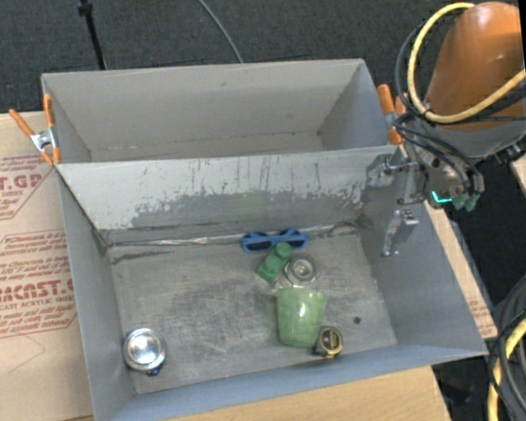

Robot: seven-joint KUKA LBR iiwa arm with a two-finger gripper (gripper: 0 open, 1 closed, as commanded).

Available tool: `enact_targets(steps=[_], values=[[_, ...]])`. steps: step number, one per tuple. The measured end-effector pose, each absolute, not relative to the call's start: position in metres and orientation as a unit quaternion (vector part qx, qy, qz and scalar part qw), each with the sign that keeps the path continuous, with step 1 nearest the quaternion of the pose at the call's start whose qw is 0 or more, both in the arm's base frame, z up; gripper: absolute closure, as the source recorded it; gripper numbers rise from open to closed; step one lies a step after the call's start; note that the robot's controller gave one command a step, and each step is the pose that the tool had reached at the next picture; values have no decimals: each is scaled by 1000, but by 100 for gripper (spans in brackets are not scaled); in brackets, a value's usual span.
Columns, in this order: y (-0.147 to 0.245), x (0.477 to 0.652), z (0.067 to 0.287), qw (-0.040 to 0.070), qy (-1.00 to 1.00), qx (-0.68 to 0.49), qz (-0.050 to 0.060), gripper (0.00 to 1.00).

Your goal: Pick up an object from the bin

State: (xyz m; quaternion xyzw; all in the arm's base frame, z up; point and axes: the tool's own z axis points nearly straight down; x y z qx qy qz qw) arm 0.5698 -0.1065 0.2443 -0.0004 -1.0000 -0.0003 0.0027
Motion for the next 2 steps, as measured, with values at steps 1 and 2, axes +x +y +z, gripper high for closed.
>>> enact_targets(steps=[1, 2], values=[[-2, 586, 158, 2, -995, -99, -2, 0], [20, 585, 85, 2, -999, 53, -1, 0]])
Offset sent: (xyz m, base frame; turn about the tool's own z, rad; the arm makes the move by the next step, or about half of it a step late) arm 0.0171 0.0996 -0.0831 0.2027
